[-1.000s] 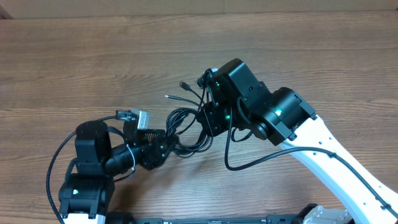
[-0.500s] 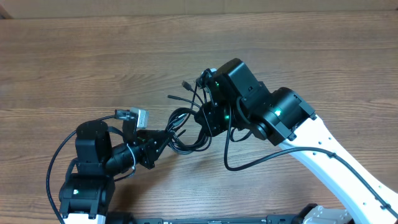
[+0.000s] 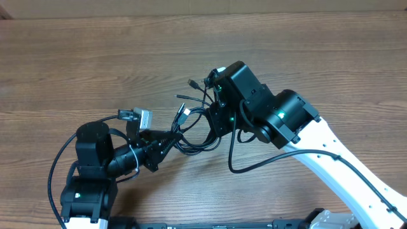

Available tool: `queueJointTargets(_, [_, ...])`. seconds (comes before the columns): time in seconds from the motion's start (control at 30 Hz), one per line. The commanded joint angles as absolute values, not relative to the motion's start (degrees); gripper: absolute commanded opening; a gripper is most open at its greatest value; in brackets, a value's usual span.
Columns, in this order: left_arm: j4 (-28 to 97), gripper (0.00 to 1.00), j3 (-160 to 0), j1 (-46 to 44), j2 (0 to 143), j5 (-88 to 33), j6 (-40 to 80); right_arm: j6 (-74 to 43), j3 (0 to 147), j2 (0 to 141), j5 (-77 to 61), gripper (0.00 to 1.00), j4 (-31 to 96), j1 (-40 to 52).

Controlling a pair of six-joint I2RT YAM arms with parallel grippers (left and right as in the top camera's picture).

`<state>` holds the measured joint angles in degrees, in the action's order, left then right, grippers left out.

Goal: Untangle cables

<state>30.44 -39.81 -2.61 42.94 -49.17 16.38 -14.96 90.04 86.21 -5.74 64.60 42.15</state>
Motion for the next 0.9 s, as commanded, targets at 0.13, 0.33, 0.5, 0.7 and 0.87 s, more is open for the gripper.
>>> queueJointTargets(0.13, [30.02, 0.04, -48.12, -2.26, 42.70, -51.37, 16.25, -14.87, 89.89, 89.54, -2.37, 0.04, 64.66, 41.67])
queueJointTargets(0.33, [30.22, 0.04, -52.71, -2.26, 42.68, -53.84, 15.31, -14.87, 89.89, 90.37, -2.35, 0.04, 64.64, 41.63])
queueJointTargets(0.5, [31.77, 0.04, -55.81, -2.26, 42.68, -54.04, 14.59, -14.90, 89.89, 90.37, -1.43, 0.04, 65.34, 41.06])
queueJointTargets(0.7, [32.77, 0.04, -57.74, -2.26, 42.63, -54.02, 13.65, -14.92, 89.89, 90.37, 0.40, 0.04, 66.76, 40.73])
queueJointTargets(0.87, [32.77, 0.04, -59.20, -2.26, 42.63, -54.02, 13.65, -14.92, 89.89, 90.41, 1.89, 0.04, 67.90, 40.73])
